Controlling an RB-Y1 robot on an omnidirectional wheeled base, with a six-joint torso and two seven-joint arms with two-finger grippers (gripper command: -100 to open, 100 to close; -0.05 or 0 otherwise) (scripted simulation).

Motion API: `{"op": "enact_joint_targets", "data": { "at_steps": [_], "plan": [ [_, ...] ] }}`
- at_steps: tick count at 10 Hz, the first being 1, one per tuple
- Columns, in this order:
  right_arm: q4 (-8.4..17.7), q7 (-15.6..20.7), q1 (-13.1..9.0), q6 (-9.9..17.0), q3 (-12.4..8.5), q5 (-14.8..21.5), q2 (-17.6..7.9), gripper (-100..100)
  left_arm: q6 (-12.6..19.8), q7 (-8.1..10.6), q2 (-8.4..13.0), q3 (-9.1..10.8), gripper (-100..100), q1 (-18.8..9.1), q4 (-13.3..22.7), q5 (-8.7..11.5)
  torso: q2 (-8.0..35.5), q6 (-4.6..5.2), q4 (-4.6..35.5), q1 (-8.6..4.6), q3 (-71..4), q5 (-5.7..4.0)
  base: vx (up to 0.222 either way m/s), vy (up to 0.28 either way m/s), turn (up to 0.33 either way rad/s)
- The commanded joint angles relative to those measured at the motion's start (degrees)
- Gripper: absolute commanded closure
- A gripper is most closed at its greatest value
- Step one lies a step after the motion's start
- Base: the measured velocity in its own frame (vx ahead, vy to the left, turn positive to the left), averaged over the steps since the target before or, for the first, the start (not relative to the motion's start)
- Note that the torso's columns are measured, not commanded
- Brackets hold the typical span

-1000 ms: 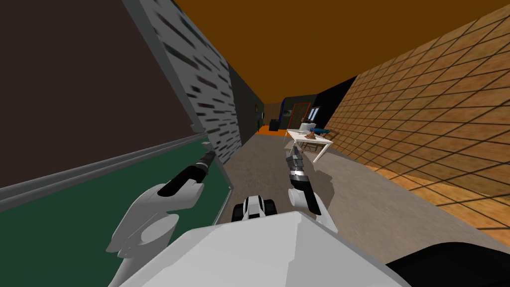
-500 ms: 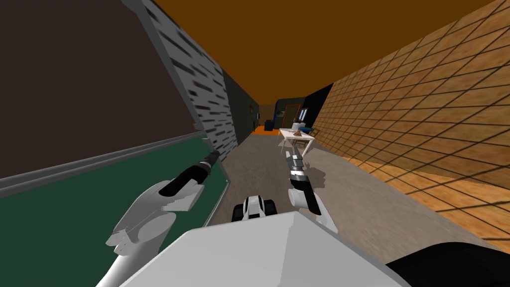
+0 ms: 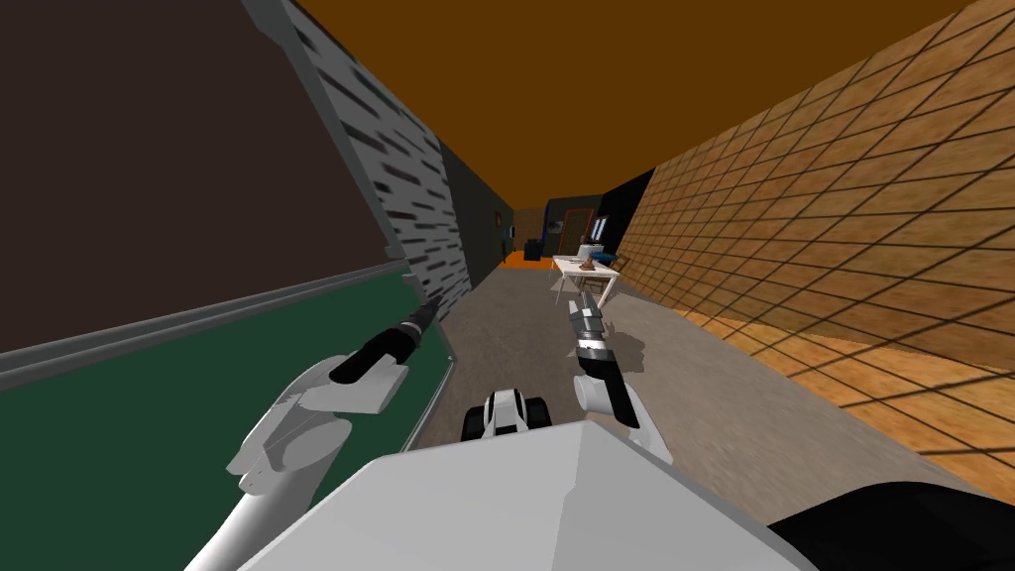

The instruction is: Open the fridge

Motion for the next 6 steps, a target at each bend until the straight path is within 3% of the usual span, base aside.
{"op": "enact_joint_targets", "data": {
  "at_steps": [1,6],
  "plan": [
    [0.0,0.0,0.0,0.0,0.0,0.0,0.0,0,-0.8,-0.32,0.1,0.75,-100,-0.3,2.1,-0.6,0.1,-0.01,0.0,0.04,0.1,0.00,0.154,0.134,0.004],
    [0.0,0.0,0.0,0.0,0.0,0.0,0.0,0,-1.3,-1.22,1.4,2.84,-100,-1.7,3.3,-1.6,0.3,0.00,0.1,-0.28,0.2,-0.08,0.187,0.139,0.005]
  ]
}}
